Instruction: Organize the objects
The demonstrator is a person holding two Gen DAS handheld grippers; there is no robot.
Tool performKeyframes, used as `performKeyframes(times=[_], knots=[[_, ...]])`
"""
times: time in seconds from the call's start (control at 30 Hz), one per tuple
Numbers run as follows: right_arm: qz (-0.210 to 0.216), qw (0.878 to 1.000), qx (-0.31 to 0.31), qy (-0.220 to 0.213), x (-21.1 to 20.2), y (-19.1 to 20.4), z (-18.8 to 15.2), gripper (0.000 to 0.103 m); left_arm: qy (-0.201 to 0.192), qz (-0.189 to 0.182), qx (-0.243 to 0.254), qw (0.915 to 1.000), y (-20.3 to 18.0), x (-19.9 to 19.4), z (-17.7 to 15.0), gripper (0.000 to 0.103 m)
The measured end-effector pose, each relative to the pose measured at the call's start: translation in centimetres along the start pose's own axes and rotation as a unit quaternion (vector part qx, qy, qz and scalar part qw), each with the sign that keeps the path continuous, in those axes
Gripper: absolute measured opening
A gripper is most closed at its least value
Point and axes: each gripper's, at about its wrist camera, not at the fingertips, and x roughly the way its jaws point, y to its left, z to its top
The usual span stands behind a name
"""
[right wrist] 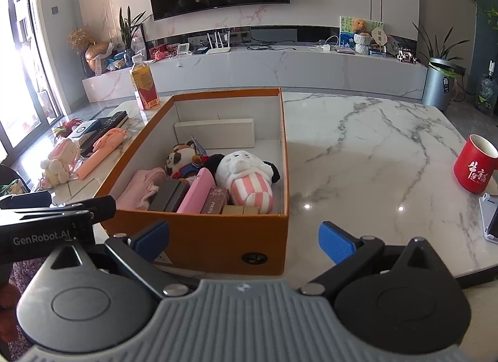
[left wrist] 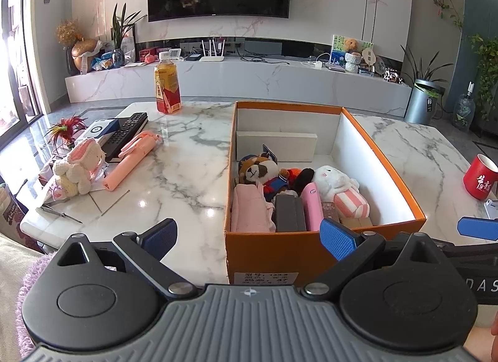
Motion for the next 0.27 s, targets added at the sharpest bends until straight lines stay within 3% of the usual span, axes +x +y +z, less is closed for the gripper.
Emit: performKeyframes(times=[0.27], knots=[[0.0, 1.0, 0.001, 0.001, -0.01, -0.02, 0.03, 0.102, -0.002, 0.001, 0.001, 1.0, 0.04, -0.17, 0.08, 0.103]])
